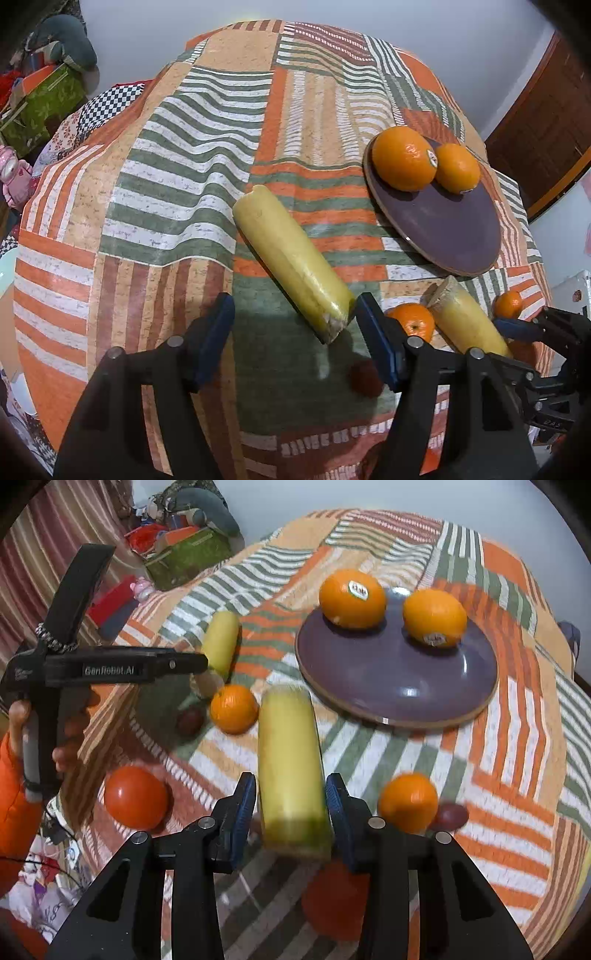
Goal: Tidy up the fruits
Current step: 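Grasp the thick yellow fruit with the right gripper while the left gripper grasps the thinner yellow fruit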
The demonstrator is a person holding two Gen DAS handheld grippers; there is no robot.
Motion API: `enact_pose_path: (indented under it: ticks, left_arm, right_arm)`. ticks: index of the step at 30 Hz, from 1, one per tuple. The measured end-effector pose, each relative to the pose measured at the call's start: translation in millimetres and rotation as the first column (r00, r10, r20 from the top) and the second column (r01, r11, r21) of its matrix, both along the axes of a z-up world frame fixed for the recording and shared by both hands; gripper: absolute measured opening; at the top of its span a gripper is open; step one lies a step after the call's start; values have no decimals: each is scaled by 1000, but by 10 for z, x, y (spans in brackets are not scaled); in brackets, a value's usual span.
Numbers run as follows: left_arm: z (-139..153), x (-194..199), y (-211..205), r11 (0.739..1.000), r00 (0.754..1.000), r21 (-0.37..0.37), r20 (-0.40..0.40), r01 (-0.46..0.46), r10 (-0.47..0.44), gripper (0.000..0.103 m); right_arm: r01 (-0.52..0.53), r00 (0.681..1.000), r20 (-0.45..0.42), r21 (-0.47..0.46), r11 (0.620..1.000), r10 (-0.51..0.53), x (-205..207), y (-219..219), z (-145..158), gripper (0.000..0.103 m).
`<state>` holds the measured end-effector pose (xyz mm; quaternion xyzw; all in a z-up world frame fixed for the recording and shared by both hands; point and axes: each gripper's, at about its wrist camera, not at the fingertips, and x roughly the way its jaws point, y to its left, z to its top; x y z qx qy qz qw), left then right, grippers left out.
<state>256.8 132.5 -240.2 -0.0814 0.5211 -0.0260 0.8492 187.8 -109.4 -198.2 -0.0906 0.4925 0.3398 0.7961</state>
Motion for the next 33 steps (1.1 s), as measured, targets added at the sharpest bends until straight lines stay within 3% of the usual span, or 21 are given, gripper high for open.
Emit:
enact_pose_path:
  ticks: [6, 11, 15, 20, 33]
  left_arm:
    - [-76, 209, -92, 1000, 1000, -14, -26, -9, 9, 68]
    - [-233, 400, -141, 999, 999, 36, -41, -29, 31, 68]
    - [-255, 425, -173, 996, 999, 84, -20, -29, 31, 56]
    - [-201, 293, -126, 999, 1000, 43, -16, -5, 6, 40]
    - [-24, -335, -18, 997, 997, 44, -46, 63, -61, 34]
  right_arm:
    - [-19, 1000, 17, -29, 999, 19, 104, 184, -75, 39]
    - [-15, 1000, 8, -37, 999, 15, 146, 226, -165, 37]
    - [-2, 1000, 15, -23, 1000, 3, 149, 198, -150, 37]
    - [33, 999, -4, 2, 999, -33, 113, 134, -129, 36]
    - [66, 997, -25, 8, 998, -66, -135, -4, -41, 36]
